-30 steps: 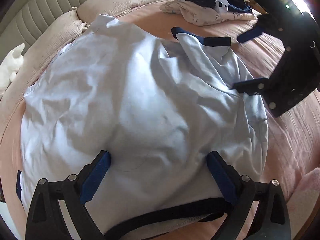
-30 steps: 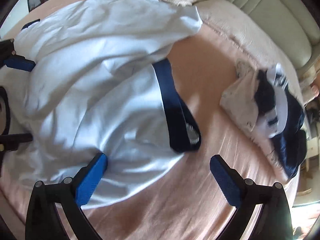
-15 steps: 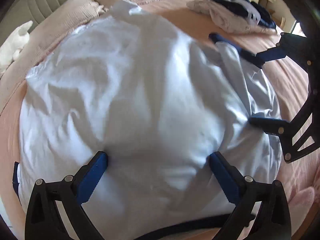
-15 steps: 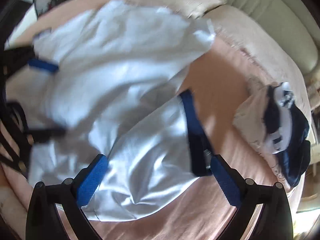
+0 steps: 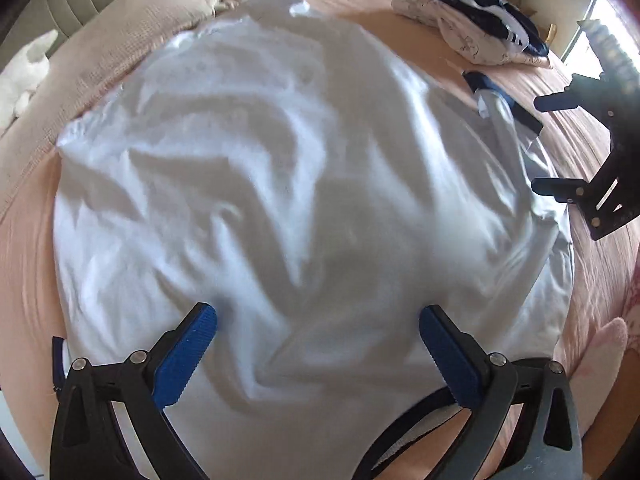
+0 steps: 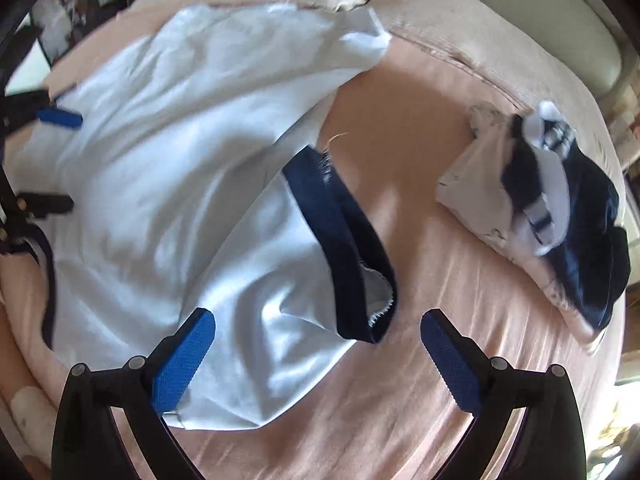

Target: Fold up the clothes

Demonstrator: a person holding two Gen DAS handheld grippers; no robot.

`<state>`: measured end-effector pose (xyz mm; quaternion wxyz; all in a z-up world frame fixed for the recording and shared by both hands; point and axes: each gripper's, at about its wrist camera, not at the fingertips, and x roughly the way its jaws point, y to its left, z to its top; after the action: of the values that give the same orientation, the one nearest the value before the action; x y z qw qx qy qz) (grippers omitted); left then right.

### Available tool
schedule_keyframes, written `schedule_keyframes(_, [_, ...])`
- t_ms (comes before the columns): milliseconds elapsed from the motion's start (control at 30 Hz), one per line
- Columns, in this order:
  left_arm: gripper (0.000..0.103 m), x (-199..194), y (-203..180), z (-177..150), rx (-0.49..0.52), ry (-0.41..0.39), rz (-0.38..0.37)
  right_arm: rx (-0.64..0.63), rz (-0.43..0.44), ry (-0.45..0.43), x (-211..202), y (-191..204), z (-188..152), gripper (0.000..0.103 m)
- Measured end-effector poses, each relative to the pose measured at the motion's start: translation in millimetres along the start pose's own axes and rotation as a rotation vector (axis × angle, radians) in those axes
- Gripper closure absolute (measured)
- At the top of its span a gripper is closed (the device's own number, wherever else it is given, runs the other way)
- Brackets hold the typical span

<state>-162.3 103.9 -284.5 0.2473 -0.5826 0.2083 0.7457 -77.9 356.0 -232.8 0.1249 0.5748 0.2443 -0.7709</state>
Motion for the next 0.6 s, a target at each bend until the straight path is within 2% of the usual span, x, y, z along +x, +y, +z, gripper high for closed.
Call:
schedule_keyframes(67, [0.0,6,9,-18,0.091,0.076,0.036,0.01,0.009,0.008,0,-7,-15,0.0])
schedule_keyframes(167, [0.0,-9,34,-44,0.158,0.137,0.02,0.078,-0.003,0.114,-7,-35,-44,0.0])
schedule_keyframes(233, [0.0,-26,55,-44,0.126,0.088,-0.007,0.084,-0.044,0.138,-20,-46,-58,0.0])
schedule_keyframes(267, [0.0,-32,64,-40,0.111,0.057,-0.004,0.068,-0.071,0.112,-31,-42,-57,0.0])
schedule_keyframes(333, [0.0,-32,73,-25,0.116,0.022,0.059,0.082,-0.052,0.002,-54,-28,-42,0.0])
schedule_keyframes(400, [0.0,-22,70,-12,0.135,0.022,0.049,0.136,0.033,-0.133,-75,-6,-17,0.0])
schedule_keyframes(467, [0.0,-2,62,-13,0.175,0.074,0.032,0.151,0.12,-0.222,-83,31,12,0.0])
schedule_keyframes(500, [0.0,5,60,-18,0.197,0.09,0.029,0.136,0.138,-0.231,-75,48,30,0.0])
schedule_keyframes(567, [0.0,2,65,-35,0.228,0.065,0.02,0.082,0.093,-0.16,-46,80,51,0.0])
schedule_keyframes(600, [0.0,-1,72,-47,0.24,0.079,0.021,0.053,0.074,-0.122,-29,82,58,0.0])
